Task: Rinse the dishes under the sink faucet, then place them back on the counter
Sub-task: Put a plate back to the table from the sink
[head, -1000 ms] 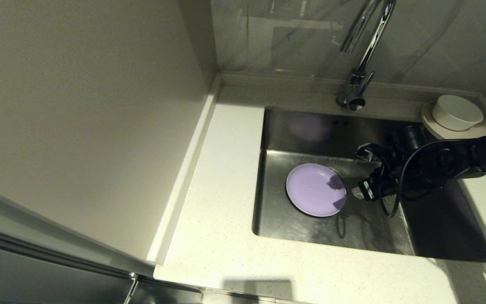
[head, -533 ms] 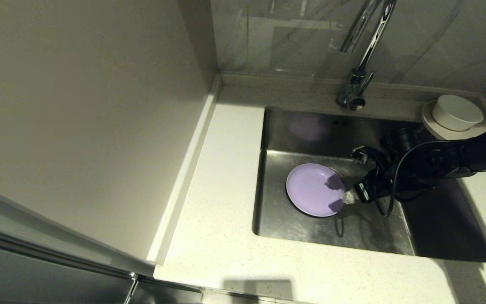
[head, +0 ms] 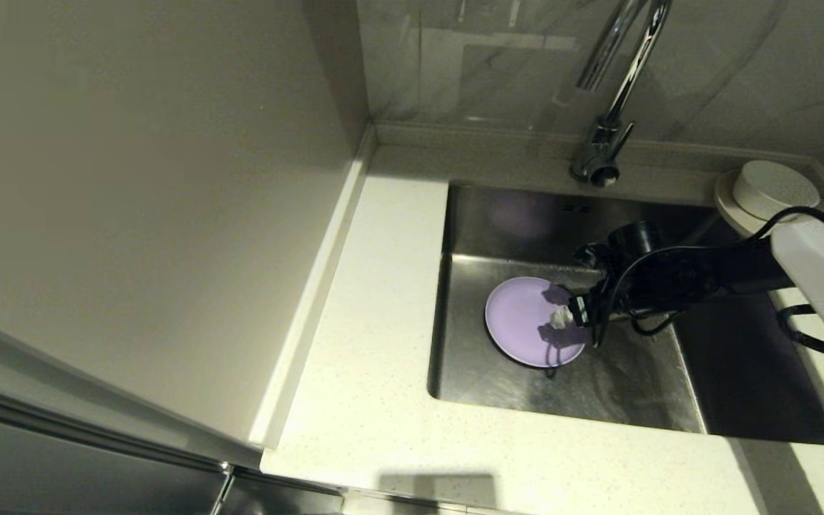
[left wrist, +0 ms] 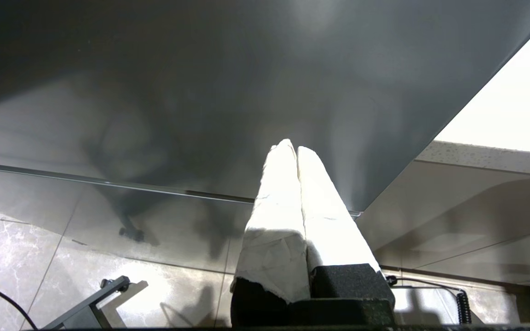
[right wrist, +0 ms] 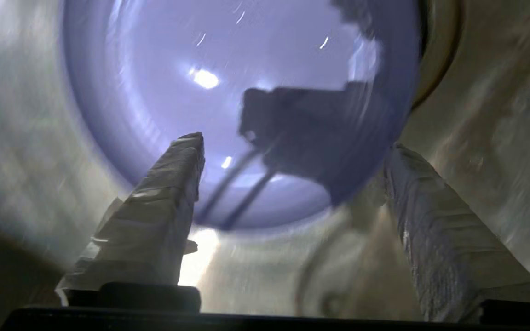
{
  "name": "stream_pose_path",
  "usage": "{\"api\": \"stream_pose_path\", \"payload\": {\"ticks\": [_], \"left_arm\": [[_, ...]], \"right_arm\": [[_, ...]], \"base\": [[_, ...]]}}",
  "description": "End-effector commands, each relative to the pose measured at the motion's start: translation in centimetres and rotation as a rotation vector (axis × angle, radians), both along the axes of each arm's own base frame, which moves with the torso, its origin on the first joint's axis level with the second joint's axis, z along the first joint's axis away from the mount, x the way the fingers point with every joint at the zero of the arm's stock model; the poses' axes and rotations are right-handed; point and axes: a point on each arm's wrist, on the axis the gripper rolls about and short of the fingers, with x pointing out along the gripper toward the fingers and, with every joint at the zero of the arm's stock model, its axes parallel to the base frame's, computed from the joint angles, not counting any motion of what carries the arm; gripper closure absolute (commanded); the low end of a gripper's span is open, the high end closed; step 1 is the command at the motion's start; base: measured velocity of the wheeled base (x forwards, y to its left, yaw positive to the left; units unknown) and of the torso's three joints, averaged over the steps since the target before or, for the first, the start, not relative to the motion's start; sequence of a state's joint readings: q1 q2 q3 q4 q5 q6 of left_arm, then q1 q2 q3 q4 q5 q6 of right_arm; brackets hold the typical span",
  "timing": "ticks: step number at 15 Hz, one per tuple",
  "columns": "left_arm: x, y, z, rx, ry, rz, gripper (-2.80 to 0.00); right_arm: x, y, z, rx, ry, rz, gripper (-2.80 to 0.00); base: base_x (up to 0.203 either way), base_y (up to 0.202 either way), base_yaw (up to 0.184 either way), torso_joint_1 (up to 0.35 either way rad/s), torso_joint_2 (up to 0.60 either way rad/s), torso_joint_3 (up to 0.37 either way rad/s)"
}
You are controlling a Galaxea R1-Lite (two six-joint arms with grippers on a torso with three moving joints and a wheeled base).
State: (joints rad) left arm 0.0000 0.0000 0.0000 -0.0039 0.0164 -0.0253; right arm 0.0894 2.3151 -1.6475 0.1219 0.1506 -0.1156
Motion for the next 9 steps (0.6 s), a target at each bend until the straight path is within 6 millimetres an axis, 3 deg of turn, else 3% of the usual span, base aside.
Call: {"api": "stream_pose_path", "payload": {"ticks": [1, 5, 9], "left_arm": [[0.0, 0.0, 0.0, 0.001, -0.004, 0.000, 0.00], [0.0, 0.0, 0.0, 0.001, -0.004, 0.000, 0.00], [0.0, 0.0, 0.0, 0.000, -0.004, 0.000, 0.00]], "right_arm": [[1.9, 0.4, -2.2, -0.030, -0.027, -0.040, -2.80], [3.9, 0.2, -2.0, -0.065, -0.126, -0.097, -2.80], [4.0, -0.1, -3.0, -0.078, -0.103, -0.098, -2.80]], "base": [[0.000, 0.000, 0.000, 0.000, 0.00, 0.000], [0.000, 0.000, 0.000, 0.000, 0.00, 0.000], [0.000, 0.000, 0.000, 0.000, 0.00, 0.000]]}}
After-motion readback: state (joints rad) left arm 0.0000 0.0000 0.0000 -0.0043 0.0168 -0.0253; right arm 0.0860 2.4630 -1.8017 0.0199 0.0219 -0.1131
